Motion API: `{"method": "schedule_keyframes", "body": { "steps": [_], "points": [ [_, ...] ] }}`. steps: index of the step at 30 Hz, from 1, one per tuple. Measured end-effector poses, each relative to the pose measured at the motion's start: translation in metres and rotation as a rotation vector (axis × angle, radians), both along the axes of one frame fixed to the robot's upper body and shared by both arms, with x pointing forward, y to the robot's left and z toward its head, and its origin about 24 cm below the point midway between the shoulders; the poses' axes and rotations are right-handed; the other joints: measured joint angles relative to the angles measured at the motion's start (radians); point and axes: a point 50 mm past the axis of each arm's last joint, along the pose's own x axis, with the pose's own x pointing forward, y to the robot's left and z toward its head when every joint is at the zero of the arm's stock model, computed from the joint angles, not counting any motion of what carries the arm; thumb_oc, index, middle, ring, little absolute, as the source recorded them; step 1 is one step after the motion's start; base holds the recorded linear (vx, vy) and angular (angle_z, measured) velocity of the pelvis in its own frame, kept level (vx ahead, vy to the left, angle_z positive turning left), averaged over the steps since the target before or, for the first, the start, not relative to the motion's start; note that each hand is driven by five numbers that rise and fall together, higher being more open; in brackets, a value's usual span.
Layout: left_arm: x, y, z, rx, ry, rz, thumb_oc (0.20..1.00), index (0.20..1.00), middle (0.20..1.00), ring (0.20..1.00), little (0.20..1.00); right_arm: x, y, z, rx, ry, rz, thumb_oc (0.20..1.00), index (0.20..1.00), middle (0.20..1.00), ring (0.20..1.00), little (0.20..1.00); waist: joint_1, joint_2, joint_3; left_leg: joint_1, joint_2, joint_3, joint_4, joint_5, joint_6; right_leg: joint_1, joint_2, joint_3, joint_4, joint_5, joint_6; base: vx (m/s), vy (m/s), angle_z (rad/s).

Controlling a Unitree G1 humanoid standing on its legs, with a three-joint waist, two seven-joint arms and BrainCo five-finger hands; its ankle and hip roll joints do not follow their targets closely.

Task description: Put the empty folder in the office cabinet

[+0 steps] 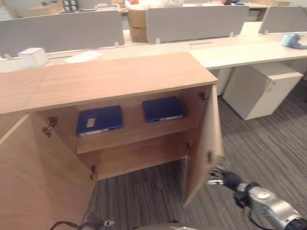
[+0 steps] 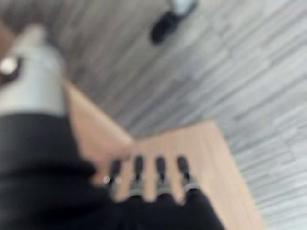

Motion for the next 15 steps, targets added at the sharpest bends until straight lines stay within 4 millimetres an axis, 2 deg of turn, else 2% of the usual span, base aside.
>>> {"method": "schedule_keyframes", "body": {
  "steps": [2, 4, 6, 8, 10, 13, 15],
  "points": [
    [-0.015, -0.002, -0.003, -0.006, 0.038, 0.011, 1.0, 1.0, 1.0, 1.0, 1.0, 0.008, 0.022, 0.005, 0.126, -0.016, 0.015, 1.0, 1.0, 1.0, 1.0, 1.0, 0.032, 0.014, -0.01, -0.001, -0.001, -0.002, 0.0, 0.002, -0.002, 0.004, -0.002, -0.006, 0.0, 0.0, 0.0, 0.0, 0.004, 0.14],
    [-0.028, 0.0, -0.004, 0.005, 0.064, 0.022, 1.0, 1.0, 1.0, 1.0, 1.0, 0.005, 0.04, 0.01, 0.243, -0.013, 0.054, 1.0, 1.0, 1.0, 1.0, 1.0, 0.058, 0.018, -0.013, -0.002, -0.004, -0.007, 0.0, 0.002, -0.002, 0.008, -0.004, -0.014, 0.0, 0.0, 0.001, 0.01, 0.005, 0.16],
    [-0.043, 0.003, -0.004, 0.012, 0.1, 0.036, 1.0, 1.0, 1.0, 1.0, 1.0, -0.004, 0.073, 0.015, 0.387, 0.01, 0.122, 1.0, 1.0, 1.0, 1.0, 1.0, 0.063, 0.016, -0.012, -0.002, -0.004, -0.013, 0.0, 0.003, -0.002, 0.012, -0.004, -0.021, 0.0, 0.0, 0.001, 0.01, 0.006, 0.09],
    [-0.047, 0.002, -0.005, 0.013, 0.11, 0.025, 1.0, 1.0, 1.0, 1.0, 1.0, -0.01, 0.098, 0.019, 0.49, 0.033, 0.171, 1.0, 1.0, 1.0, 1.0, 1.0, 0.071, 0.011, -0.013, 0.0, -0.004, -0.014, 0.0, 0.005, -0.005, 0.018, -0.004, -0.022, 0.001, -0.002, -0.002, 0.0, 0.004, 0.02],
    [-0.044, 0.002, -0.004, 0.017, 0.095, 0.023, 1.0, 1.0, 1.0, 1.0, 1.0, -0.007, 0.122, 0.027, 0.536, 0.029, 0.249, 1.0, 1.0, 1.0, 1.0, 1.0, 0.081, -0.009, -0.02, -0.011, -0.006, -0.023, 0.0, 0.004, -0.004, 0.018, -0.004, -0.026, 0.002, -0.004, -0.003, 0.01, 0.012, 0.09],
    [-0.037, 0.002, -0.003, 0.021, 0.062, 0.019, 1.0, 1.0, 1.0, 1.0, 1.0, 0.004, 0.12, 0.032, 0.527, -0.009, 0.243, 1.0, 1.0, 1.0, 1.0, 1.0, 0.082, -0.019, -0.027, -0.015, -0.01, -0.036, 0.0, 0.005, -0.004, 0.02, -0.009, -0.039, 0.003, -0.007, 0.0, 0.0, 0.005, 0.17],
    [-0.035, 0.003, -0.003, 0.032, 0.05, 0.02, 1.0, 1.0, 1.0, 1.0, 1.0, 0.012, 0.106, 0.026, 0.496, -0.03, 0.157, 1.0, 1.0, 1.0, 1.0, 1.0, 0.084, -0.024, -0.03, -0.018, -0.017, -0.046, 0.0, 0.003, 0.0, 0.022, -0.016, -0.049, 0.004, -0.011, 0.001, 0.01, -0.008, 0.16]
  ]
}}
